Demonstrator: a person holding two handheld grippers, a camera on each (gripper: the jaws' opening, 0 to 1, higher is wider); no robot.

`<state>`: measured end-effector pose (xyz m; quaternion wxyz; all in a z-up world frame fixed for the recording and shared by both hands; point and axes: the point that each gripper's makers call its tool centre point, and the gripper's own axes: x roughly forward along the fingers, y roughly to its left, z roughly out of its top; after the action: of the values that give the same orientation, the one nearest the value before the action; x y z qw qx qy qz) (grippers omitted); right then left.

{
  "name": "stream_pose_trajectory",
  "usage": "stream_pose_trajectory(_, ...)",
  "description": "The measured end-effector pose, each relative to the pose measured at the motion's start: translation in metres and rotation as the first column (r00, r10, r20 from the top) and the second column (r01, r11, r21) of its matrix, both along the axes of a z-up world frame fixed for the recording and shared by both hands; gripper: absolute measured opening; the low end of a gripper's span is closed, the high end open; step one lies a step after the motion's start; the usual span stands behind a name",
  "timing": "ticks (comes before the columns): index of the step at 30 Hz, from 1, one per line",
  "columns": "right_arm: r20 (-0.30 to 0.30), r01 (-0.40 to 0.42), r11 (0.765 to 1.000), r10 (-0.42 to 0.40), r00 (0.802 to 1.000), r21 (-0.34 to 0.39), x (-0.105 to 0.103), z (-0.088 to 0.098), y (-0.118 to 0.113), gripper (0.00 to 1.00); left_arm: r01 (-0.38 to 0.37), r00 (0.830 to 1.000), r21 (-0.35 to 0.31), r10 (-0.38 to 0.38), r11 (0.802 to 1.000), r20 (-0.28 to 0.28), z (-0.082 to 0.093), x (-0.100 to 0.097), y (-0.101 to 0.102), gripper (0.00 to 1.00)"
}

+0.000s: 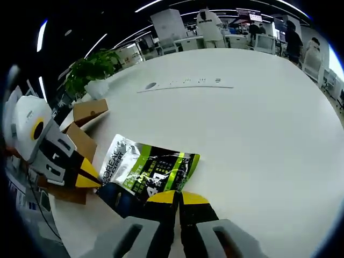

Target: Operate the shoe box by opening the lid, removing the specified soft item, and placing it in the target area until the item is outside and the box remains undamaged.

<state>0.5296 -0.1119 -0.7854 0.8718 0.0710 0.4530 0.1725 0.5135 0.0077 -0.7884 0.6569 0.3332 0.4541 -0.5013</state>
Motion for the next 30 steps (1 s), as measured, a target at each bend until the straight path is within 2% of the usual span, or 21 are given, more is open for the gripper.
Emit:
stream_pose_trajectory(19, -0.013, -0.009, 1.000, 0.009, 1.000, -0.008, -0.004, 0.000, -0.003, 0.00, -0.010, 1.000, 0.033, 0.010, 0.999, -0.024, 0.001, -0.001, 0.005, 0.06)
stream_pose_trajectory(27, -0.017, -0.004, 1.000, 0.004, 1.000, -0.009, -0.009, 0.005, -0.007, 0.01, -0.031, 0.999, 0.015, 0.032, 0.999, -0.031, 0.009, -0.003, 0.007, 0.09)
stream_pose_trajectory(30, -0.017, -0.003, 1.000, 0.003, 1.000, -0.014, -0.011, 0.007, -0.007, 0.02, -0.059, 0.998, -0.011, 0.059, 0.998, -0.033, 0.017, -0.002, 0.005, 0.09)
